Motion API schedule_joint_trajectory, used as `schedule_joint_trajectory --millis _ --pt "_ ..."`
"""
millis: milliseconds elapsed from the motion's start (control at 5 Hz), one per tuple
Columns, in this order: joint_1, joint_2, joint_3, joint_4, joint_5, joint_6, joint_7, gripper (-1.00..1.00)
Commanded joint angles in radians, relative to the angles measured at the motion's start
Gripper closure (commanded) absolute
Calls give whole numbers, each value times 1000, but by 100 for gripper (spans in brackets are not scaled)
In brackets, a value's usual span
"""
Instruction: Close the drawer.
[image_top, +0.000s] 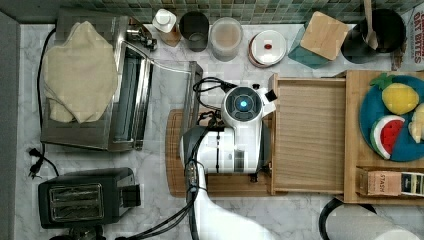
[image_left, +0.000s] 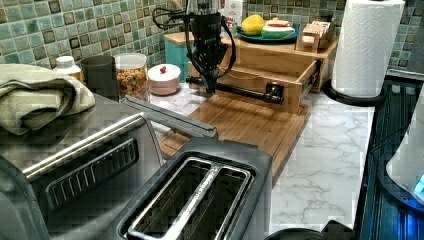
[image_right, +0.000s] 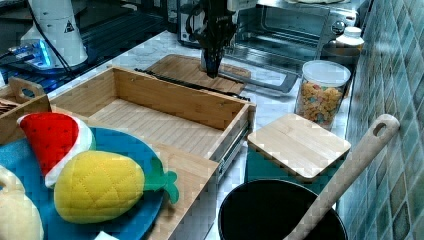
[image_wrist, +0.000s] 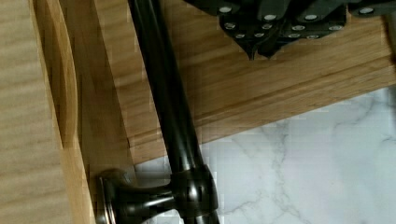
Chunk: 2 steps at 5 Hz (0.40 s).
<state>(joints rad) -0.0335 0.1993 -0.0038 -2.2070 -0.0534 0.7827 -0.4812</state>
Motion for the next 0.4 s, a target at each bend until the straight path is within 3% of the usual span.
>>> schedule_joint_trajectory --millis 200,400 --pt "-13 59 -8 85 -45 5 -102 100" --pt "28 30 -48 12 -218 137 56 100"
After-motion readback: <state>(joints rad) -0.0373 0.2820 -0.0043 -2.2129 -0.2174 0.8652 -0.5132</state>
